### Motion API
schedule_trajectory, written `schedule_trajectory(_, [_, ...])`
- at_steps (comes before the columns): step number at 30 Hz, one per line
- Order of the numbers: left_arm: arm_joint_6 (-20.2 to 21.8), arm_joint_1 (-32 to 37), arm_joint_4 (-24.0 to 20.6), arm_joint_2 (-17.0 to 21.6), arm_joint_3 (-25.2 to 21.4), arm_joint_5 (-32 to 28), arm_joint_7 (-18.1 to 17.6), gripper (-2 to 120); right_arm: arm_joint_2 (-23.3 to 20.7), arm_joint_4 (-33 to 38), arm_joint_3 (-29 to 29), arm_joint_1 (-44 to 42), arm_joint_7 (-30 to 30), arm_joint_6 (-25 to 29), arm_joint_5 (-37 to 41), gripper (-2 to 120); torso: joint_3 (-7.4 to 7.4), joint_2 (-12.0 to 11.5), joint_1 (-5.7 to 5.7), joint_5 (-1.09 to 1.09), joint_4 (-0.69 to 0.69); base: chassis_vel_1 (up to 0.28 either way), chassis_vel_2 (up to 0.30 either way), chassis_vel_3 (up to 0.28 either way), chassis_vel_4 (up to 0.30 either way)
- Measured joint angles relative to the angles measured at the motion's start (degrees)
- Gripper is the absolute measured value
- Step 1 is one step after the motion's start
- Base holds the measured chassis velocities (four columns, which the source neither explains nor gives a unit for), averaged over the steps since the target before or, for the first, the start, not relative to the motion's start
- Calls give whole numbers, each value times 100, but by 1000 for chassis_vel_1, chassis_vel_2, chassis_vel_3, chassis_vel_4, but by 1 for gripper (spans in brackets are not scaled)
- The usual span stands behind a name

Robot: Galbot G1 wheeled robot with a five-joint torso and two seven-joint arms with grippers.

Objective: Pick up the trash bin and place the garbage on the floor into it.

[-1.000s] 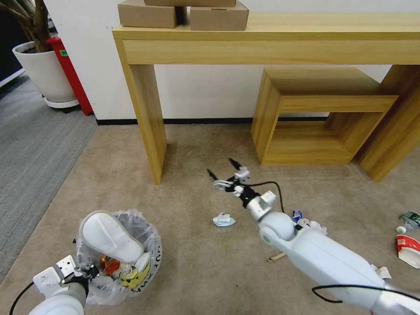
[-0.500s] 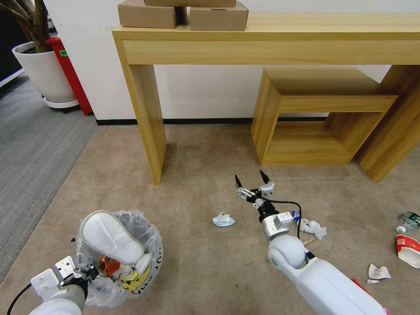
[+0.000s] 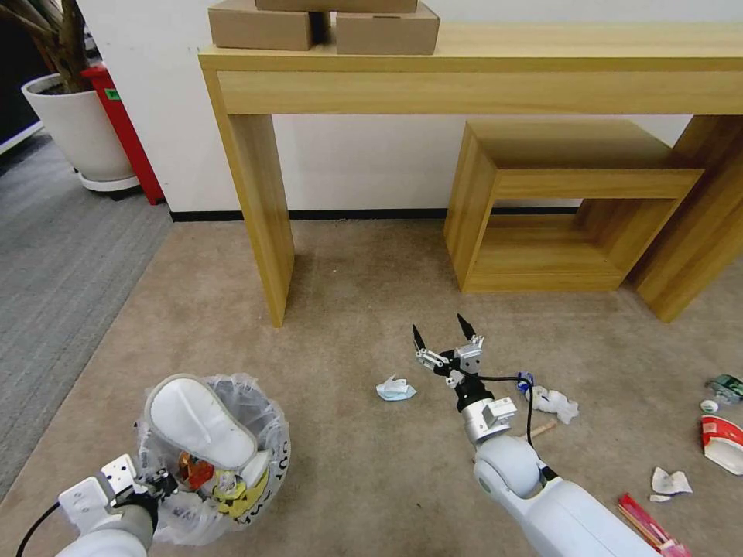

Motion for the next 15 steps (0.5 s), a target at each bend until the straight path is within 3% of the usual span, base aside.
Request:
schedule_trajectory(10, [-4, 12, 34, -125, 54, 110, 23, 0, -68, -114, -155, 157, -74, 149, 64, 100, 0, 0, -1, 1, 0, 0, 0, 0, 0])
schedule_trajectory(15, [-5, 7, 105, -188, 80, 174, 40, 0, -52, -225, -246, 204, -96, 266, 78, 100, 0, 0, -1, 0, 0, -100, 86, 94, -84])
